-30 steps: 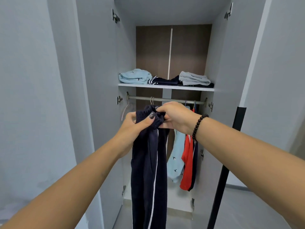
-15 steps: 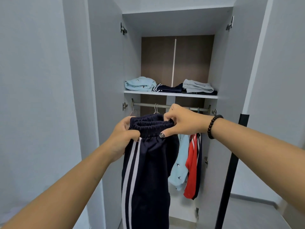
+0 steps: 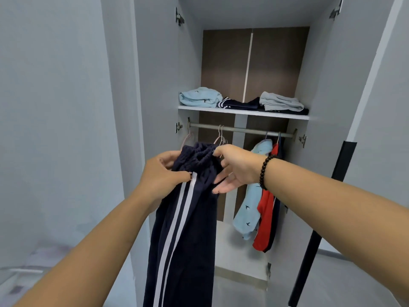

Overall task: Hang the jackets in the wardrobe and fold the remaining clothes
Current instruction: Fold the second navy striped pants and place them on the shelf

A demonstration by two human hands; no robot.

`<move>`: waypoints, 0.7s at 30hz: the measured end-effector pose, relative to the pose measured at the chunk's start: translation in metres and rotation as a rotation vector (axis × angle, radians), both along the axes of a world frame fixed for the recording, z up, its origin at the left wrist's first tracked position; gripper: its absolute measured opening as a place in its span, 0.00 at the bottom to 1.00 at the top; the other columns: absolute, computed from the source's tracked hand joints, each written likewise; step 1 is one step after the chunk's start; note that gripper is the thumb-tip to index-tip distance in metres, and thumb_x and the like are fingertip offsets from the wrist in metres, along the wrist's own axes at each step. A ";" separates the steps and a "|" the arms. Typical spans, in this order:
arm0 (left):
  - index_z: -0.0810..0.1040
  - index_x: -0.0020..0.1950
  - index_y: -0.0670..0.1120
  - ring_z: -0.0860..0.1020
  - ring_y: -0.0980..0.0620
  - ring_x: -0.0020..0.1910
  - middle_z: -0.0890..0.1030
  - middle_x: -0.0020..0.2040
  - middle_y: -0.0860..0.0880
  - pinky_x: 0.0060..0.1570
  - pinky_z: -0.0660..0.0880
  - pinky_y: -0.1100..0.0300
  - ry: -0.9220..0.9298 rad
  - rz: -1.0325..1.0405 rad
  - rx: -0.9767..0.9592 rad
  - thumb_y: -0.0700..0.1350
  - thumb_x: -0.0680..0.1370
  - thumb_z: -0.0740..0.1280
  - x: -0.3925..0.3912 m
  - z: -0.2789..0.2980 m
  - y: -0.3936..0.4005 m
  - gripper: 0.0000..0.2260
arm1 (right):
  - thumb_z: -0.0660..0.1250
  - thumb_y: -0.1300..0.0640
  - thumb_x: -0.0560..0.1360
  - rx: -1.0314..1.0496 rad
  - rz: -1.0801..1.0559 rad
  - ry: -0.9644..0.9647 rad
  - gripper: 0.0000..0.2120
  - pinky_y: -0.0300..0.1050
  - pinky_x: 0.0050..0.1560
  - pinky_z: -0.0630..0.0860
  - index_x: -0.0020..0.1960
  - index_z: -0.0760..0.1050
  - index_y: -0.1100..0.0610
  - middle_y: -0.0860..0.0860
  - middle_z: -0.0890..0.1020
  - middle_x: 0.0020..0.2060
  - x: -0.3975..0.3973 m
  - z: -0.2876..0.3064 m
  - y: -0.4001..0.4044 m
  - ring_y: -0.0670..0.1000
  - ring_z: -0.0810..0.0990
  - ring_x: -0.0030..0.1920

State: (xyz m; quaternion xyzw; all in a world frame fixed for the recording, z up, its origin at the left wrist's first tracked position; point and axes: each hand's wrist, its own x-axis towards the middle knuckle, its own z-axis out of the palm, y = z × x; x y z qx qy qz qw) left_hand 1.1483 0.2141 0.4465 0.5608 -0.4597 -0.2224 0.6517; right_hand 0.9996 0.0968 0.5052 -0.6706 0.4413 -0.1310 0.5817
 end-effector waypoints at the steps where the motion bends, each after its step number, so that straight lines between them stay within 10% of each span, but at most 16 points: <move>1: 0.83 0.53 0.53 0.85 0.53 0.46 0.86 0.46 0.53 0.41 0.80 0.65 0.001 -0.007 -0.008 0.28 0.67 0.72 0.001 -0.004 0.003 0.23 | 0.58 0.48 0.76 0.127 0.003 -0.063 0.23 0.51 0.30 0.80 0.65 0.67 0.62 0.64 0.79 0.51 0.005 -0.002 0.002 0.63 0.84 0.34; 11: 0.83 0.52 0.58 0.83 0.60 0.49 0.85 0.47 0.60 0.46 0.76 0.72 -0.097 -0.003 0.005 0.27 0.66 0.70 0.006 -0.071 0.033 0.27 | 0.68 0.43 0.72 0.112 0.199 0.079 0.16 0.48 0.39 0.81 0.46 0.76 0.57 0.54 0.84 0.34 0.072 -0.056 0.017 0.53 0.84 0.32; 21: 0.81 0.55 0.61 0.82 0.62 0.51 0.84 0.51 0.62 0.47 0.75 0.73 0.066 0.183 -0.074 0.29 0.67 0.69 0.022 -0.134 0.051 0.29 | 0.67 0.64 0.74 -0.043 0.068 0.110 0.04 0.50 0.38 0.82 0.45 0.72 0.61 0.57 0.81 0.39 0.124 -0.090 0.046 0.55 0.82 0.37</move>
